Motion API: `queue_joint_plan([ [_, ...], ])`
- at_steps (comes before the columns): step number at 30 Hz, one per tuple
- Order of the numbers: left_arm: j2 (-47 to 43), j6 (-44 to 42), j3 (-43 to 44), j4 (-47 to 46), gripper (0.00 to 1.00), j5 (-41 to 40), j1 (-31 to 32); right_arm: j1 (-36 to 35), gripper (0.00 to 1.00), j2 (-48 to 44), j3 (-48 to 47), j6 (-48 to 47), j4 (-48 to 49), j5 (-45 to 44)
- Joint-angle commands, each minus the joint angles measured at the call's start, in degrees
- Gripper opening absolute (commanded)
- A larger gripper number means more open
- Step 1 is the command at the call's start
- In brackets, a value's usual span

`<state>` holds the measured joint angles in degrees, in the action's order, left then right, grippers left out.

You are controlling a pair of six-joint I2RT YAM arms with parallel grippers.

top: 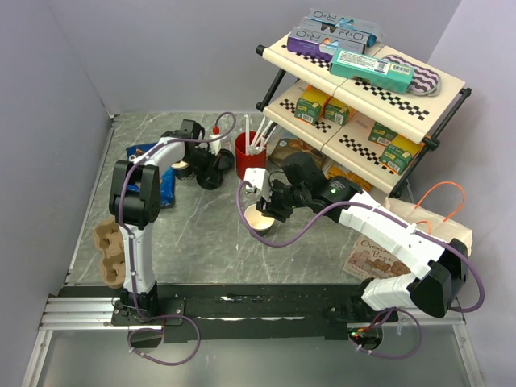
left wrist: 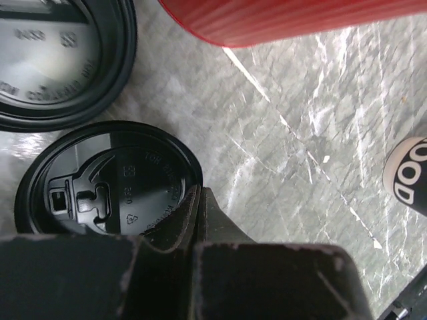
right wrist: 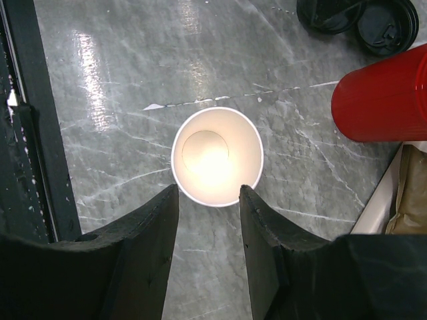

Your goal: Pack the takeout coffee

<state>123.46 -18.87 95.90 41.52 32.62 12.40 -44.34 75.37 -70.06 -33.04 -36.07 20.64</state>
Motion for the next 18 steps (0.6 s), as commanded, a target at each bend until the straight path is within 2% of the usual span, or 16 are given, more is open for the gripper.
queue_joint_plan([
  [1,-6.8,0.2,2.2,-1.0,0.01,-0.9,-0.4,0.5,0.49,0.1,-0.3,0.3,1.6,0.9],
  [7,-10.1,-1.8,2.5,-0.6,0.01,-4.8,-0.6,0.5,0.49,0.4,-0.4,0.4,1.9,1.1],
  [13,-9.7,-0.5,1.8,-2.6,0.01,-6.0,-1.1,0.5,0.49,1.1,-1.5,0.3,1.8,1.3],
  [18,-11.9,0.6,4.5,-1.4,0.01,-2.6,-1.3,0.4,0.49,0.7,-1.0,0.2,1.7,1.2],
])
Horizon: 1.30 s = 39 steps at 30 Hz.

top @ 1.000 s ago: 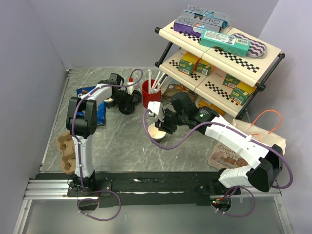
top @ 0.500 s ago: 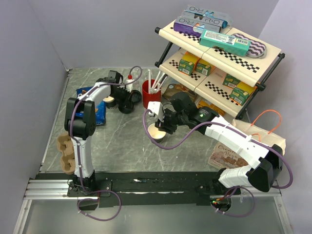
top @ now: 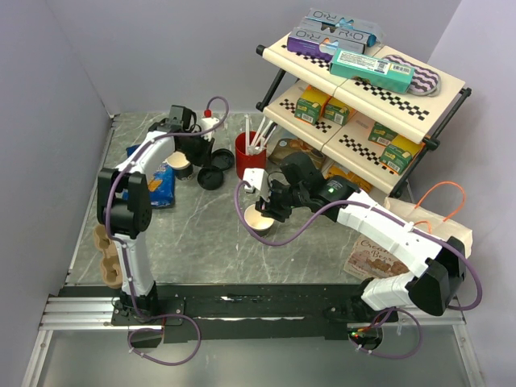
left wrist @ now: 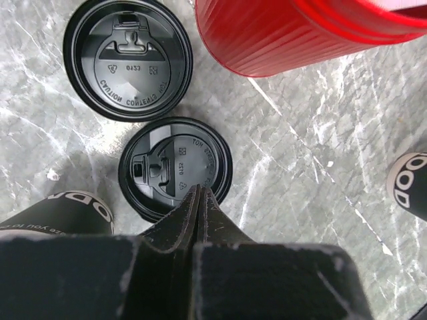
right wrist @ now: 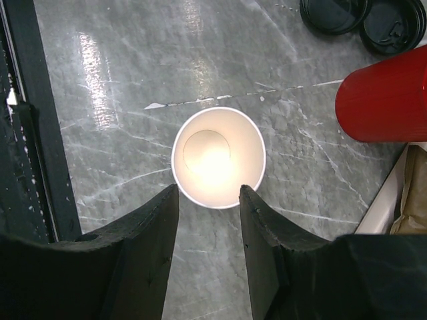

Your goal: Pack the takeout coffee

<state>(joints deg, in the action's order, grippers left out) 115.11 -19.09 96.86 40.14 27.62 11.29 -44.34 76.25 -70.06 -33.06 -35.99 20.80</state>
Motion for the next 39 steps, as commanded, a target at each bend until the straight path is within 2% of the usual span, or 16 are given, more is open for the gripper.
queue_joint_plan([
  [1,-3.7,0.2,3.7,1.2,0.01,3.1,-0.1,0.5,0.49,-0.5,-0.6,0.2,1.6,1.1],
  [2,-3.8,-0.2,3.6,1.6,0.06,3.8,0.0,0.5,0.49,-0.5,-0.4,0.4,1.6,1.1],
  [3,-3.8,-0.5,2.1,1.2,0.24,3.4,0.3,0.5,0.49,-0.6,-0.3,0.4,1.8,1.2],
  [6,-3.7,-2.0,-1.9,-0.6,0.33,2.0,1.9,0.4,0.49,-0.3,-0.4,0.5,2.0,1.4],
  [9,-1.6,-2.2,-3.0,-0.8,0.38,0.9,3.1,0.5,0.49,-0.1,-0.9,0.6,1.9,1.2],
  [14,1.2,-1.8,-3.3,-3.0,0.39,-1.5,4.2,0.4,0.49,-0.7,-0.4,0.5,1.4,1.0],
  [24,6.1,-2.9,-1.0,-0.6,0.35,-1.8,4.4,0.5,0.49,-0.9,0.2,0.6,1.7,0.7],
  [34,8.1,-2.9,0.8,0.6,0.23,-1.9,4.4,0.5,0.49,0.0,-0.2,0.5,2.1,1.1],
  [39,8.2,-2.7,0.8,0.5,0.28,-1.7,4.4,0.5,0.49,0.0,-0.2,0.5,2.1,0.9],
])
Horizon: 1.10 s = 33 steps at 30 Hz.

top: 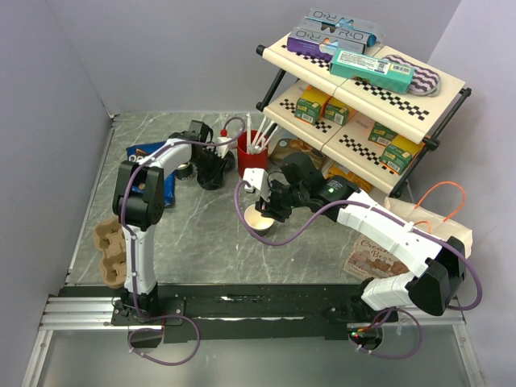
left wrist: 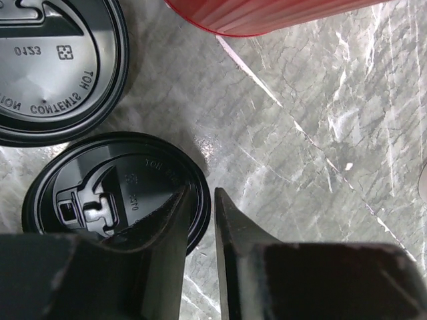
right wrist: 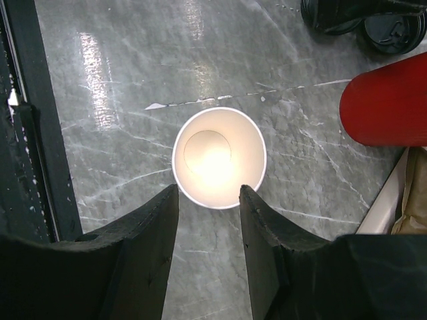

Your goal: Pack the takeout coffee

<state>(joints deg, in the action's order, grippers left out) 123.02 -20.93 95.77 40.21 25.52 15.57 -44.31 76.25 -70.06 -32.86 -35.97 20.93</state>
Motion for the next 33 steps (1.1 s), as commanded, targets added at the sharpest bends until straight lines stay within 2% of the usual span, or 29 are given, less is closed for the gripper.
queue_joint_plan([
  [1,0.2,-1.0,2.0,0.4,0.29,0.6,0.2,0.5,0.49,0.0,-0.2,0.3,2.1,0.9],
  [6,-1.2,2.2,4.8,-0.3,0.3,3.6,-0.5,0.5,0.49,0.0,-0.3,0.4,2.0,0.7],
  [10,-1.0,4.1,12.1,0.8,0.3,3.9,-1.0,0.6,0.49,0.0,-0.1,0.4,1.9,0.9],
  [13,0.0,6.9,14.9,-1.3,0.33,0.9,-1.2,0.6,0.49,0.0,-0.2,0.4,1.9,1.0],
  [14,0.5,9.0,15.5,-2.1,0.38,-2.8,-1.2,0.8,0.49,0.0,-0.2,0.5,1.9,1.0],
  [21,7.1,17.1,21.5,-5.6,0.47,-15.0,-1.9,0.8,0.49,0.3,-1.0,0.5,1.2,1.0],
  [33,12.1,20.6,23.2,-5.5,0.52,-17.5,-3.5,0.8,0.49,0.9,-1.4,0.6,0.5,1.0],
])
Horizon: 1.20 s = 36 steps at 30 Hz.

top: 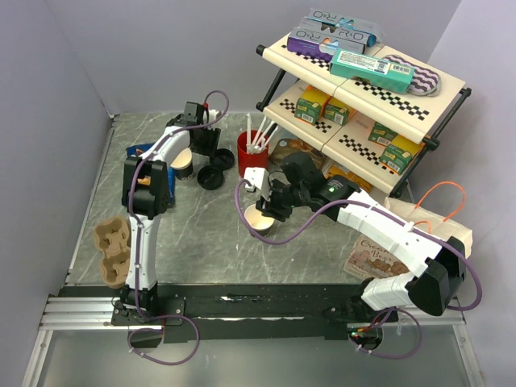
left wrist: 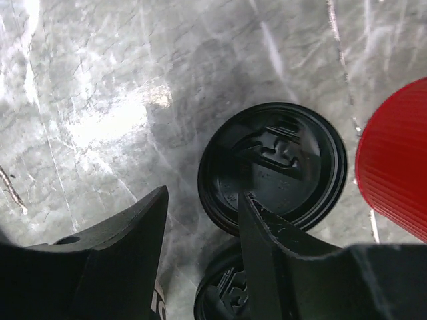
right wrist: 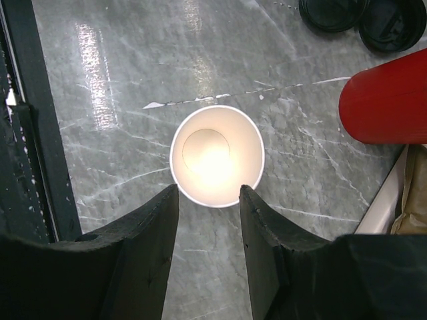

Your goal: Pack the takeout coffee

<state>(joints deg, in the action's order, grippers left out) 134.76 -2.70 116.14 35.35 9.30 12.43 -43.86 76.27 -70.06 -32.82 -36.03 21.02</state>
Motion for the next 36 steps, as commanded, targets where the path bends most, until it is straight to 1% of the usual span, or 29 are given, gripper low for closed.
queue_joint_plan([
  [1,0.7,2.3,2.6,-0.7,0.51,-1.1,-0.5,0.3,0.49,0.9,-1.6,0.6,0.5,0.9],
  [7,1.9,2.3,2.9,-0.5,0.44,1.3,-1.0,0.4,0.49,2.0,-2.4,0.7,0.5,1.2],
  [9,2.3,2.3,3.0,-0.5,0.4,1.9,-1.1,0.4,0.49,2.2,-2.6,0.7,0.4,1.2],
  [10,2.3,4.3,3.0,-0.5,0.38,2.1,-1.2,0.4,0.49,2.4,-2.6,0.7,0.4,1.2],
  [11,2.4,4.4,3.0,-0.5,0.35,2.4,-1.2,0.4,0.49,2.5,-2.8,0.7,0.4,1.1],
  [13,2.5,4.6,3.0,-0.5,0.32,2.8,-1.4,0.4,0.49,2.6,-2.8,0.7,0.5,1.1],
  [17,2.4,5.0,2.7,-0.6,0.2,3.8,-1.7,0.3,0.49,2.6,-2.7,0.9,0.6,1.1],
  [19,2.3,5.0,2.9,-0.7,0.16,4.4,-1.9,0.4,0.49,2.6,-2.7,1.0,0.7,1.2],
  [20,2.3,5.0,3.0,-0.7,0.12,4.8,-2.0,0.3,0.49,2.6,-2.7,0.9,0.6,1.2],
  [24,1.8,5.0,3.8,-0.9,0.01,5.6,-2.1,0.3,0.49,2.7,-2.8,0.7,0.3,1.0],
  [25,1.6,4.8,4.0,-0.8,0.01,5.8,-2.1,0.3,0.49,2.5,-3.0,0.7,0.3,1.1],
  [27,0.6,4.1,4.2,-0.7,0.01,8.8,-2.1,0.4,0.49,2.6,-3.2,0.6,0.0,1.0],
  [32,-4.5,3.3,2.8,-1.0,0.01,9.7,-2.1,0.3,0.49,2.4,-5.3,-0.1,0.0,0.0],
  [34,-9.4,3.3,-0.3,-1.7,0.01,9.7,-2.1,0.4,0.49,1.8,-6.6,-0.1,0.5,-1.1],
  [35,-13.5,3.3,-3.5,-2.6,0.01,9.3,-2.1,0.5,0.49,1.4,-6.9,0.0,0.7,-1.5],
  [36,-15.8,3.3,-5.5,-3.1,0.01,8.9,-2.1,0.8,0.49,1.1,-7.4,0.3,0.8,-1.6],
])
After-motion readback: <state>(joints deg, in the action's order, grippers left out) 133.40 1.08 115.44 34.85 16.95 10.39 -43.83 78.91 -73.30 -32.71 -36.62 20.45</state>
